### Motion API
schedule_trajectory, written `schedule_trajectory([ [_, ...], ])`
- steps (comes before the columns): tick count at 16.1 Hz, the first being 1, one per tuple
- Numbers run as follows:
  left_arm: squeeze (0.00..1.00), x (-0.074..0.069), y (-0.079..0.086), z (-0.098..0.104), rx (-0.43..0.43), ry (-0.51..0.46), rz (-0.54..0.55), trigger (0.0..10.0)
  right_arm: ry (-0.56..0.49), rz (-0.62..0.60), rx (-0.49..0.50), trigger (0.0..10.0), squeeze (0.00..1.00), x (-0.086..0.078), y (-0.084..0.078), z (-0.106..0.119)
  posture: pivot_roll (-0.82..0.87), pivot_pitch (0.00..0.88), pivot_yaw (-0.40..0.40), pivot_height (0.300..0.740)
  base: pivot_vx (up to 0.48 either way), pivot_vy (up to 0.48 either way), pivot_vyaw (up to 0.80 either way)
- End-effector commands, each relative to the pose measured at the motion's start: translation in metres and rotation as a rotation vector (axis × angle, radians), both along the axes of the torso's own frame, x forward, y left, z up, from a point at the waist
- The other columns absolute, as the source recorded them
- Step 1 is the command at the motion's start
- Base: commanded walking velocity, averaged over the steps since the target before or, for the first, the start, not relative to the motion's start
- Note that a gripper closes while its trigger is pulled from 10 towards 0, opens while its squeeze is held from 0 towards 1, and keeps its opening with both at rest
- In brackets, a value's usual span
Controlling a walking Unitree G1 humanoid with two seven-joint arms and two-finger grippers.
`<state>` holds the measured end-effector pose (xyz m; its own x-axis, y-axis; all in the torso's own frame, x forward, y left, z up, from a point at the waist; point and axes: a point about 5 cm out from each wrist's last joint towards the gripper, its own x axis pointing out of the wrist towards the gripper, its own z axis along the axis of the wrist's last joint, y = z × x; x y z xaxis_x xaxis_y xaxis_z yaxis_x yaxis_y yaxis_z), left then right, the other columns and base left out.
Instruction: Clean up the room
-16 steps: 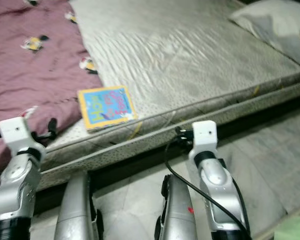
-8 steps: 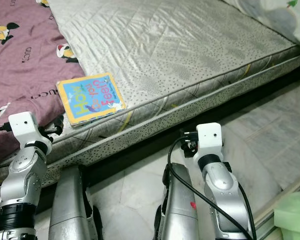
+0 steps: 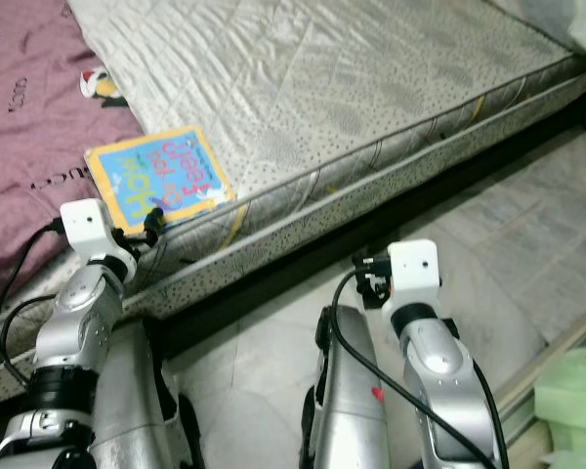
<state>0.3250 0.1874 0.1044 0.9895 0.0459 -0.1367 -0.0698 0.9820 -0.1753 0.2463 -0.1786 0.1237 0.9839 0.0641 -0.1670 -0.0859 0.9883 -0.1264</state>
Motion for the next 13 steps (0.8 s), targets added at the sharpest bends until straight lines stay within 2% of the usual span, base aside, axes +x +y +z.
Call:
schedule_trajectory([
  [1, 0.0, -0.002, -0.001, -0.006, -0.013, 0.018, 0.01, 10.0, 0.002, 0.0, 0.002, 10.0, 0.0, -0.002, -0.002, 0.002, -0.14, 0.212, -0.046, 0.443, 0.0, 0.0, 0.0],
  [3, 0.0, -0.006, 0.003, -0.003, -0.029, -0.011, 0.078, 10.0, 0.003, 0.0, 0.001, 10.0, 0.0, 0.0, -0.002, 0.001, -0.14, 0.208, -0.048, 0.443, 0.0, 0.0, 0.0],
  [6, 0.0, -0.012, -0.002, 0.002, -0.048, -0.07, 0.093, 10.0, 0.005, 0.002, 0.001, 10.0, 0.0, 0.001, -0.002, 0.0, -0.13, 0.2, -0.047, 0.443, 0.0, 0.0, 0.0],
  [7, 0.0, -0.014, -0.002, 0.0, -0.06, -0.062, 0.11, 10.0, 0.003, 0.002, 0.0, 10.0, 0.0, 0.002, -0.001, 0.0, -0.13, 0.196, -0.05, 0.443, 0.0, 0.0, 0.0],
  [8, 0.0, -0.013, 0.005, -0.005, -0.119, -0.037, 0.167, 10.0, -0.009, 0.001, 0.003, 10.0, 0.0, 0.003, 0.0, 0.003, -0.13, 0.193, -0.051, 0.443, 0.0, 0.0, 0.0],
  [11, 0.0, -0.001, 0.021, -0.001, -0.208, -0.033, 0.199, 10.0, -0.038, 0.092, 0.106, 10.0, 0.0, 0.005, 0.014, 0.017, -0.14, 0.19, -0.044, 0.443, 0.0, 0.0, 0.0],
  [13, 0.0, 0.008, 0.028, 0.003, -0.226, -0.038, 0.195, 10.0, -0.052, 0.125, 0.13, 10.0, 0.0, 0.007, 0.021, 0.024, -0.16, 0.194, -0.036, 0.443, 0.0, 0.0, 0.0],
])
